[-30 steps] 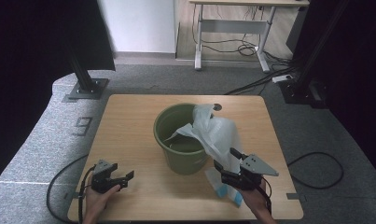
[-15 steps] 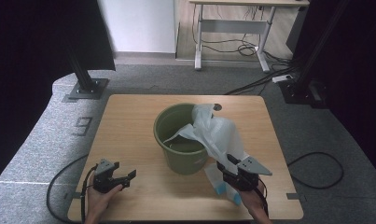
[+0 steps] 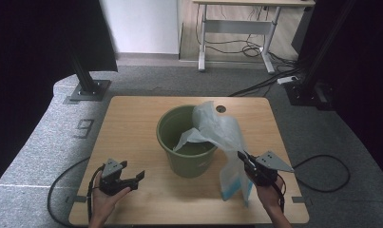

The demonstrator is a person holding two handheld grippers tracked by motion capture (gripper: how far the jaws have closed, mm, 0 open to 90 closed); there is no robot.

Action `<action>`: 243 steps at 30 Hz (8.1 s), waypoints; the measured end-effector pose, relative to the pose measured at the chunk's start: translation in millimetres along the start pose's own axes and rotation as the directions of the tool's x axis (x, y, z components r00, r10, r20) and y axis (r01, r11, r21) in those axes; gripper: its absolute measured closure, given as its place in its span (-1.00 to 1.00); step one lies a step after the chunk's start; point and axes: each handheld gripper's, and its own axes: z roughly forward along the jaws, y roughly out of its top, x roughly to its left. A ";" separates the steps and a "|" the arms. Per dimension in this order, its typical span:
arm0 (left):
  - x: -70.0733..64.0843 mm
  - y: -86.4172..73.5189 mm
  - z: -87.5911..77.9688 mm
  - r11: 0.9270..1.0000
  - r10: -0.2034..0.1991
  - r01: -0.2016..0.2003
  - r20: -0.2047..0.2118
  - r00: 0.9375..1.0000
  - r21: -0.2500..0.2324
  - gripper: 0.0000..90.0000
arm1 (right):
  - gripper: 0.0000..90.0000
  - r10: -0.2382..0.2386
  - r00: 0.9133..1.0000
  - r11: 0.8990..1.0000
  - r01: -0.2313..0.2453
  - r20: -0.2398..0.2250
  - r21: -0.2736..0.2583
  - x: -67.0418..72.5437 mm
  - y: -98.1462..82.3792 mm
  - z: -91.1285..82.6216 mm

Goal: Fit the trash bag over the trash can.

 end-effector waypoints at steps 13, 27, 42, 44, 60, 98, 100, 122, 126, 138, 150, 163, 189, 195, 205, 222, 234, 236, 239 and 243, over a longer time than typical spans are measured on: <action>-16.9 54.2 -16.8 0.996 0.005 -0.006 -0.009 1.000 -0.087 -0.62 | 0.97 -0.053 0.998 0.998 0.052 -0.024 -0.029 -9.4 46.1 2.4; -63.2 120.7 -12.5 0.986 0.071 -0.067 0.022 0.997 -0.155 -0.61 | 0.97 -0.092 0.993 0.996 0.090 -0.070 -0.029 0.2 90.2 14.3; -91.7 138.6 5.3 0.979 0.138 -0.124 0.077 0.987 -0.161 -0.61 | 0.97 -0.138 0.983 0.990 0.135 -0.121 -0.037 26.1 112.5 20.5; -92.9 138.3 4.3 0.978 0.143 -0.128 0.081 0.986 -0.166 -0.61 | 0.97 -0.149 0.981 0.989 0.145 -0.129 -0.040 30.4 115.5 19.7; -106.5 141.8 13.9 0.975 0.163 -0.138 0.133 0.978 -0.175 -0.63 | 0.97 -0.101 0.982 0.995 0.104 -0.162 0.009 31.6 114.5 41.1; -128.1 155.0 49.7 0.991 0.117 -0.095 0.243 0.963 -0.098 0.92 | -0.05 -0.054 0.980 0.997 0.041 -0.189 -0.072 38.6 73.5 5.1; -127.9 155.3 49.2 0.992 0.108 -0.087 0.237 0.965 -0.096 0.94 | -0.13 -0.049 0.980 0.996 0.034 -0.195 -0.082 39.2 62.7 -2.1; -129.6 155.5 42.7 0.991 0.097 -0.070 0.261 0.960 -0.111 0.94 | 0.18 0.029 0.996 0.998 -0.024 -0.081 0.063 48.0 -22.6 39.8; -130.0 155.6 38.9 0.990 0.111 -0.083 0.260 0.959 -0.117 0.94 | 0.75 0.029 0.999 0.998 -0.027 -0.028 0.063 38.2 -20.3 37.6; -117.3 154.9 28.9 0.989 0.120 -0.093 0.254 0.960 -0.114 0.90 | 0.97 -0.009 0.998 0.997 0.014 0.058 -0.079 13.5 42.3 2.8; -89.2 154.0 16.8 0.990 0.081 -0.050 0.244 0.966 -0.132 0.69 | 0.97 -0.056 0.998 0.990 0.055 -0.007 -0.131 28.7 95.1 5.2; -113.1 166.7 7.9 0.977 0.174 -0.139 0.226 0.958 -0.162 -0.16 | 0.97 -0.084 0.996 0.991 0.080 -0.030 -0.105 39.3 106.0 17.9; -104.2 169.2 23.6 0.985 0.110 -0.076 0.223 0.969 -0.152 0.96 | 0.14 -0.086 0.979 0.990 0.062 -0.184 -0.130 46.6 85.4 12.0; -84.0 166.6 15.4 0.986 0.060 -0.026 0.203 0.977 -0.166 0.97 | -0.04 -0.078 0.977 0.988 0.050 -0.196 -0.143 43.7 78.3 0.2; -52.1 158.2 -4.7 0.979 -0.004 0.040 0.177 0.984 -0.198 0.96 | -0.14 -0.056 0.984 0.993 0.037 -0.167 -0.115 19.0 51.6 -15.9; -42.8 146.9 -5.2 0.979 -0.010 0.053 0.215 0.977 -0.196 0.96 | -0.30 0.079 0.987 0.996 -0.085 -0.136 -0.038 -12.7 51.1 22.8; -40.5 143.8 -10.9 0.976 -0.010 0.057 0.223 0.975 -0.208 0.92 | -0.42 0.096 0.969 0.995 -0.099 -0.229 0.000 3.1 37.0 31.8; -39.2 143.2 -11.4 0.977 -0.003 0.051 0.224 0.975 -0.208 0.93 | -0.42 0.098 0.969 0.995 -0.099 -0.225 0.005 2.3 34.5 31.8; -34.3 141.7 -13.9 0.976 0.003 0.049 0.237 0.972 -0.214 0.93 | -0.42 0.107 0.973 0.994 -0.107 -0.207 0.009 -2.7 31.8 32.1; -23.2 139.5 -20.1 0.974 0.007 0.048 0.245 0.970 -0.220 0.93 | -0.42 0.121 0.975 0.992 -0.123 -0.188 0.001 -11.4 33.4 30.4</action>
